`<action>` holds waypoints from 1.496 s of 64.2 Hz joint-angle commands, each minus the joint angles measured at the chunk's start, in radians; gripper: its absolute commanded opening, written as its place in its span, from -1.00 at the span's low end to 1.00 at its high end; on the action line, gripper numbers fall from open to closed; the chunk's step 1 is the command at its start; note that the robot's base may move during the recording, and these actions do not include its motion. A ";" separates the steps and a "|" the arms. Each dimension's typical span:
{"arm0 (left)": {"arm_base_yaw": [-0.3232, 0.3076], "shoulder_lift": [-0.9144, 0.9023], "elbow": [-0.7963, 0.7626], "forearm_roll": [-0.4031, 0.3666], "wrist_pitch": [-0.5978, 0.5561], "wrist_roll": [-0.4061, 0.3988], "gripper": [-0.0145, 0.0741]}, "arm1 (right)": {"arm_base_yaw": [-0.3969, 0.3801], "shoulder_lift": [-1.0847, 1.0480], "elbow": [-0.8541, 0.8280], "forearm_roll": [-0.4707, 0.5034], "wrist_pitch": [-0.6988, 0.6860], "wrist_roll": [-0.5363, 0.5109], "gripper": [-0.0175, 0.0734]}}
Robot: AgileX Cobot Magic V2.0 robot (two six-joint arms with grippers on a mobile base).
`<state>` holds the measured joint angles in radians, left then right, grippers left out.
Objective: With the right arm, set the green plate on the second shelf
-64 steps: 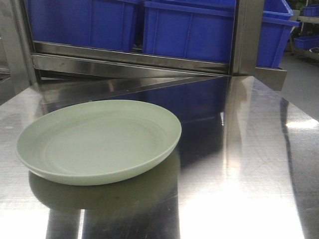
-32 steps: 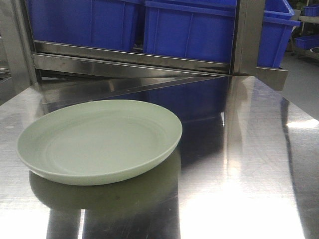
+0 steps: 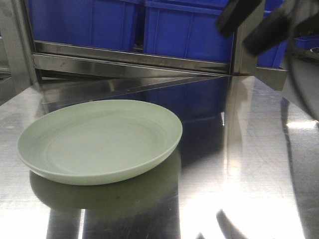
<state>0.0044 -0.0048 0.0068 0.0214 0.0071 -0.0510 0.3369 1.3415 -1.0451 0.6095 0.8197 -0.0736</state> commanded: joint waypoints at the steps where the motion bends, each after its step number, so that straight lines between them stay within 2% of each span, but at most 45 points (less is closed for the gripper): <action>1: -0.004 -0.004 0.042 -0.005 -0.081 -0.006 -0.38 | 0.005 0.047 -0.034 0.044 -0.050 0.005 0.30; 27: -0.004 -0.004 0.042 -0.005 -0.081 -0.006 -0.38 | 0.007 0.203 -0.034 0.137 -0.085 0.004 0.30; 53: -0.004 -0.004 0.042 -0.005 -0.081 -0.006 -0.38 | 0.085 0.308 -0.034 0.165 -0.232 0.001 0.30; 96: -0.004 -0.004 0.042 -0.005 -0.081 -0.006 -0.38 | 0.086 0.374 -0.034 0.261 -0.280 -0.010 0.30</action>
<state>0.0044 -0.0048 0.0068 0.0214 0.0071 -0.0510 0.4228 1.7551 -1.0496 0.8281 0.5620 -0.0713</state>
